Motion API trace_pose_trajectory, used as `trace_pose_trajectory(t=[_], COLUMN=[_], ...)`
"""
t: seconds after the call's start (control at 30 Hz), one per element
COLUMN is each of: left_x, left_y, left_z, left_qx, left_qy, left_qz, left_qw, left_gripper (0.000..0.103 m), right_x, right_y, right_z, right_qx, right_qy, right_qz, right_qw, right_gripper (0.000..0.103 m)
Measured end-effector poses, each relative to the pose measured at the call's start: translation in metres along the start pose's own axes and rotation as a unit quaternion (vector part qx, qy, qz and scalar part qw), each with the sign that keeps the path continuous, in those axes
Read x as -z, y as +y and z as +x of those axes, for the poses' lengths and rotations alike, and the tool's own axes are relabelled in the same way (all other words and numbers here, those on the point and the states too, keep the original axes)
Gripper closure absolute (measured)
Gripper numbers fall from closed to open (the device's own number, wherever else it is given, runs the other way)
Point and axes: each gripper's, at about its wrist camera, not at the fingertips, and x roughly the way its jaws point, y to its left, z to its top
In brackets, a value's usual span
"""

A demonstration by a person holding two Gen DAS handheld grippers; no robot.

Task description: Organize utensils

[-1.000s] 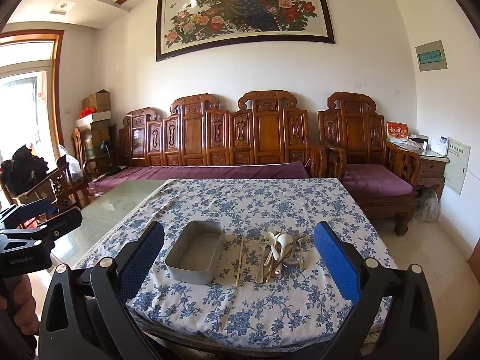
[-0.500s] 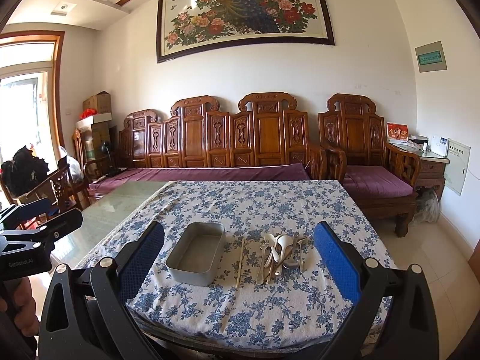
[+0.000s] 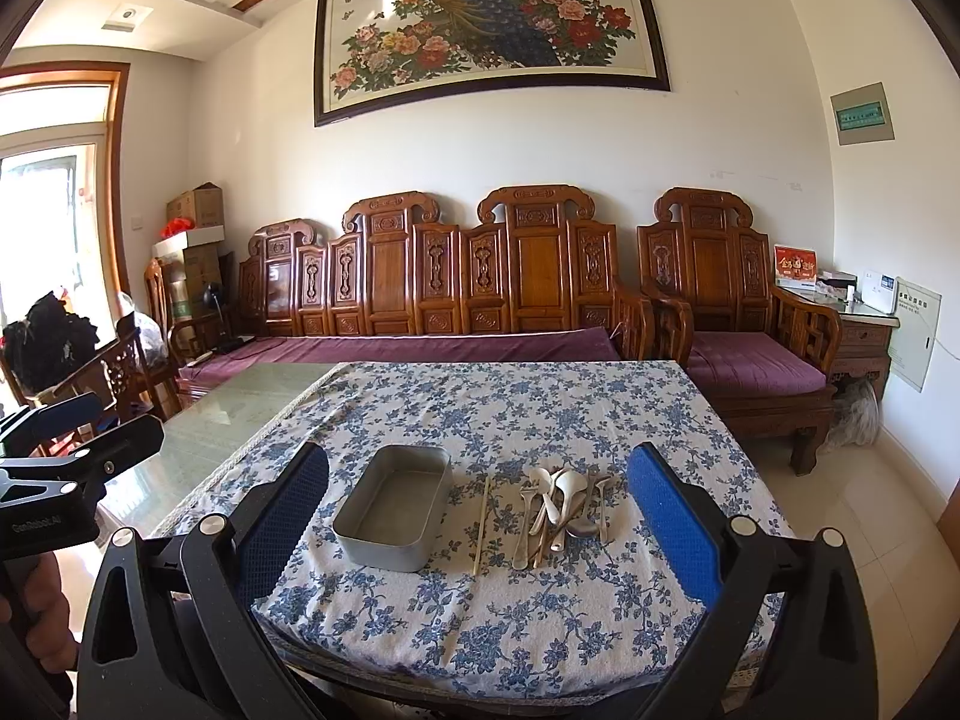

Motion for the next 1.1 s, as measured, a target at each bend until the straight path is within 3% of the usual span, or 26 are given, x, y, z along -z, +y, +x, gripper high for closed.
trace_pose_trajectory(t=[1.1], left_x=[0.001], left_y=[-0.001], left_z=[0.008], left_qx=[0.009], left_qy=[0.014], left_qz=[-0.003], left_qw=[0.9999], left_gripper=[0.006], right_x=[-0.008], right_y=[-0.002], right_z=[-0.001], right_qx=[-0.002], right_qy=[0.005], right_qz=[0.002], right_qw=[1.0], right_gripper=[0.003])
